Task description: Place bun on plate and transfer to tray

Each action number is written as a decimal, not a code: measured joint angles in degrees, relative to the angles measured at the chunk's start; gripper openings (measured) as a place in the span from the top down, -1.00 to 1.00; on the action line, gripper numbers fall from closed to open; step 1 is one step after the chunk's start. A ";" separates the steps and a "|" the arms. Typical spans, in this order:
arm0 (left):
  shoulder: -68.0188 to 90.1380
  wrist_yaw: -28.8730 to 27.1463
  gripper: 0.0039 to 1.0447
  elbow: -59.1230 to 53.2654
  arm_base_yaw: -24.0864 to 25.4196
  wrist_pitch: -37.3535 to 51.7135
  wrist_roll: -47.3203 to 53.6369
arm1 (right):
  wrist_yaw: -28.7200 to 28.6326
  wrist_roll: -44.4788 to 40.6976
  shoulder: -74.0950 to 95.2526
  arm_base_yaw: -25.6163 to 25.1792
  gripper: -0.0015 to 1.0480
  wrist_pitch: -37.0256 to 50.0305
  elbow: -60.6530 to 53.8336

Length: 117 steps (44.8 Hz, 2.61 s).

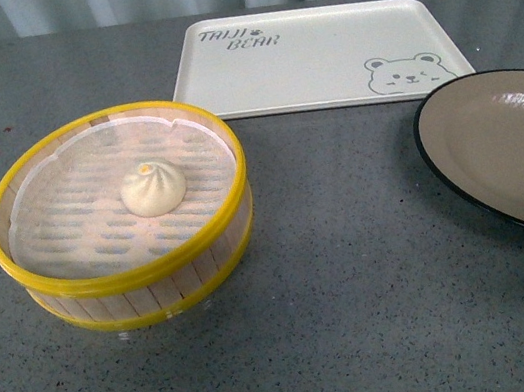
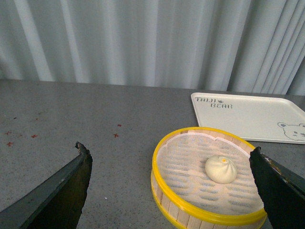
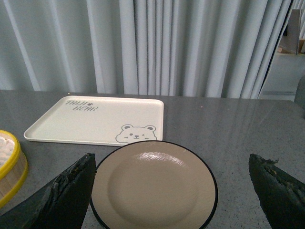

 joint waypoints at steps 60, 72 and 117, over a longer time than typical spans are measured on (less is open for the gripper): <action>54.05 -6.25 -0.88 22.08 -5.73 16.98 -19.54 | -0.04 0.00 0.00 0.00 -0.83 0.02 -0.07; 87.65 1.01 -0.88 45.66 -10.01 6.99 -17.81 | -0.02 0.00 0.00 0.00 -0.83 0.02 -0.07; 115.05 3.04 -0.88 69.44 -16.66 -13.75 -15.82 | -0.04 0.00 0.00 0.00 -0.83 0.02 -0.07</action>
